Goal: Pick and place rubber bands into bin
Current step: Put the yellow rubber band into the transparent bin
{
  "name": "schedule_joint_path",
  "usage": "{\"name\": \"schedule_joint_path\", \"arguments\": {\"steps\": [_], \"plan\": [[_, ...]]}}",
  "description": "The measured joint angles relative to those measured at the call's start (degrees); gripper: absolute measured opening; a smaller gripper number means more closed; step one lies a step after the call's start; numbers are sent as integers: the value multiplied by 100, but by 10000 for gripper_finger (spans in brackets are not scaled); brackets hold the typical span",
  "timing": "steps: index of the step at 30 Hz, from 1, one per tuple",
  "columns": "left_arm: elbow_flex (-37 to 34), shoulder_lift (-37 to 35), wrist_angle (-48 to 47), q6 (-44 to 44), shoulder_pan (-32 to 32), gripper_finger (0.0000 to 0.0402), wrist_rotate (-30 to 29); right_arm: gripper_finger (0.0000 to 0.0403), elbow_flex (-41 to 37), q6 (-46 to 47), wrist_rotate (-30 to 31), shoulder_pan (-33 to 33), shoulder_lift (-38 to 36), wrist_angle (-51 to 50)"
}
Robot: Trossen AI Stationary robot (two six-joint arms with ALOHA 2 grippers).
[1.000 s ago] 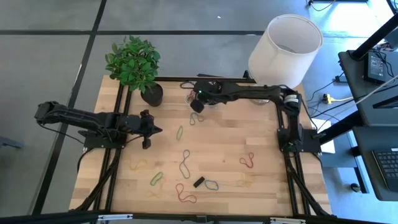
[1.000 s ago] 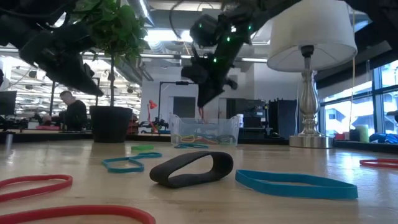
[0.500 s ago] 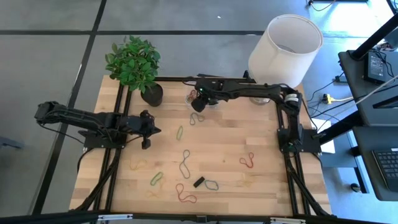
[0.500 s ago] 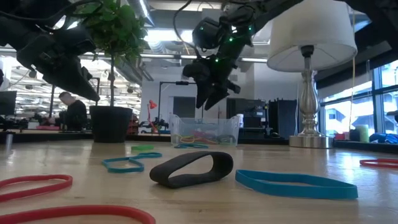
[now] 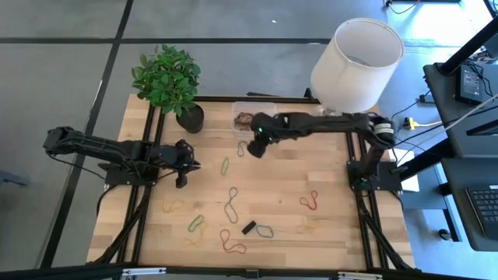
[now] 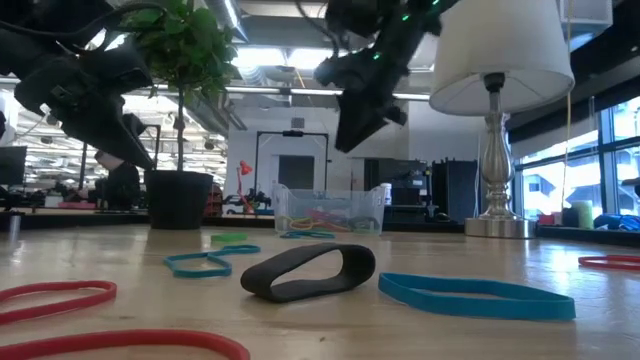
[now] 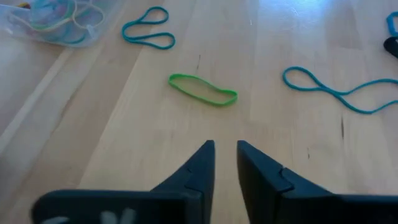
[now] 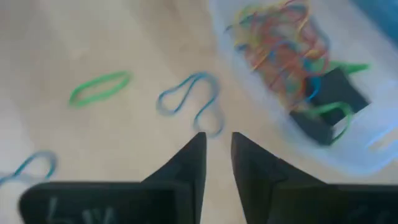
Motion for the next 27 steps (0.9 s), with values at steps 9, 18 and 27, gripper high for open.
{"name": "schedule_joint_path", "arguments": {"steps": [9,18,27], "plan": [[480,186,-408,390,-174,108,-118,45,-1507,1083,0,861,-864,178],[1758,1865,-1596,399,-1194,109,-366,39,-3340,2586,412,1633,-2002,1079],[2698,3347,-3513,-2869,-1994,110,76,39,-4070,2945,439,2146,-2821,1028]]}}
